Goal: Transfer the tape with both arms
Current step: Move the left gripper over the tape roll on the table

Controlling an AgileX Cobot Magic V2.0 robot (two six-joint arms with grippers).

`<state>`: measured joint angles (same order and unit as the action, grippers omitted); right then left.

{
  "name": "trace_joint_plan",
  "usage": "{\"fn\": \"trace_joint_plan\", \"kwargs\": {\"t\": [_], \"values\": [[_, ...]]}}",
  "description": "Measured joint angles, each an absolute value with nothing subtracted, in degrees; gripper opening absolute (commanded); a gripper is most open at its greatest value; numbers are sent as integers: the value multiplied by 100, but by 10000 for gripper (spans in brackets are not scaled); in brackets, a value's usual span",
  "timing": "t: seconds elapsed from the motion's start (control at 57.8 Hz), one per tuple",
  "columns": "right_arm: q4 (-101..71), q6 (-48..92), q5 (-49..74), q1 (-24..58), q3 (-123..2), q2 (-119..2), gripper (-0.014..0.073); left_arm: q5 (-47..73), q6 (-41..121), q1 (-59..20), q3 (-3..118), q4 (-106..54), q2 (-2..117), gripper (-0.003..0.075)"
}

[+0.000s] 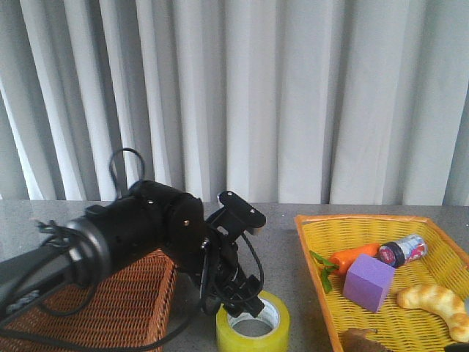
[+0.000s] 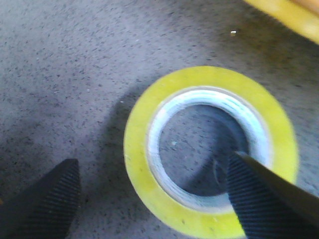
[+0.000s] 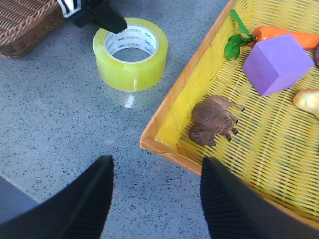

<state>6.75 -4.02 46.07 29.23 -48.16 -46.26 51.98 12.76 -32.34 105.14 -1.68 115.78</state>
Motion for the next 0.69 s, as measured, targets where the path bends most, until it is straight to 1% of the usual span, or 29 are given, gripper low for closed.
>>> {"fn": "trace_joint_plan", "kwargs": {"t": [0.277,0.537,0.623,0.692], "values": [[675,-402,4609,2923,-4816,-4626,400,5778,759,-3186,11378,0,12438,578],[675,-402,4609,2923,-4816,-4626,400,6043,570,-2960,11576,-279,12735,575],[675,-402,4613,2923,-4816,-4626,400,6029,574,-2960,11584,-362,12735,557],[675,-402,4613,2923,-4816,-4626,400,6029,574,-2972,11584,-405,12735,526]]}}
